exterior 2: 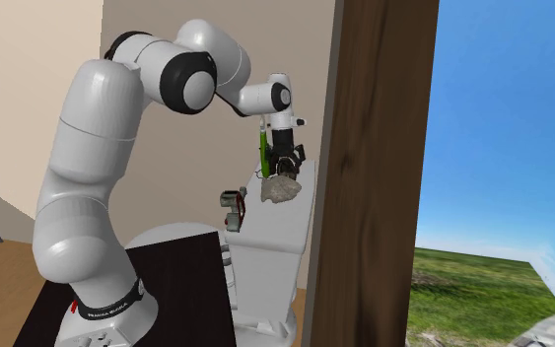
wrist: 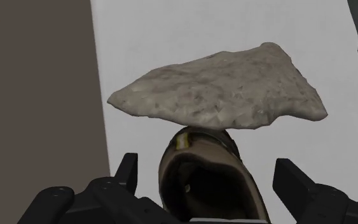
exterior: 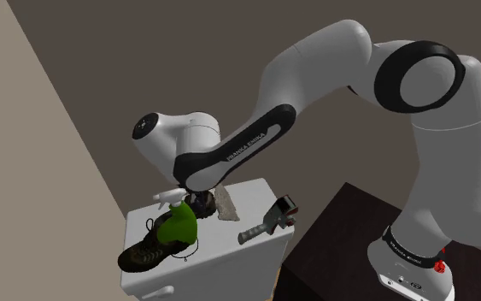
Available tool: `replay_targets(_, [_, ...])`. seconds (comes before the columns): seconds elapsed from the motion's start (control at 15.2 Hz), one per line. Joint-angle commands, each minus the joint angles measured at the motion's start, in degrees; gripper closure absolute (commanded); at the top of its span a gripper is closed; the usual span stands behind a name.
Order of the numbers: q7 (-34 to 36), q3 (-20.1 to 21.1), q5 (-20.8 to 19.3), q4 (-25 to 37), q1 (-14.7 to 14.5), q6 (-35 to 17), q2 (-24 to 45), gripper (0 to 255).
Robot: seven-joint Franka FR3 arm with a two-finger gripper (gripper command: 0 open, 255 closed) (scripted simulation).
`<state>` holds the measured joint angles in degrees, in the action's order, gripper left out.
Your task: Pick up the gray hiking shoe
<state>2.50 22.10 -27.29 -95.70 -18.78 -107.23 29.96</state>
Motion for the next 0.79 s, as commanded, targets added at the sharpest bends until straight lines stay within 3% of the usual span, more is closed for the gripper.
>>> replay_targets(0.0, [0.58,-0.24,-0.52,-0.23,-0.19,-1.19,1.11,0])
replay_targets(0.13, [0.58,-0.24,-0.52,-0.23,-0.19,-1.19,1.11,0])
replay_targets(0.2, [0.57,-0.25,-0.52,-0.39,-0.14,-1.29,1.04,255])
replay_targets(0.73, [0.59,-0.22,-0.49,-0.6,-0.1,-1.34,0.88,255])
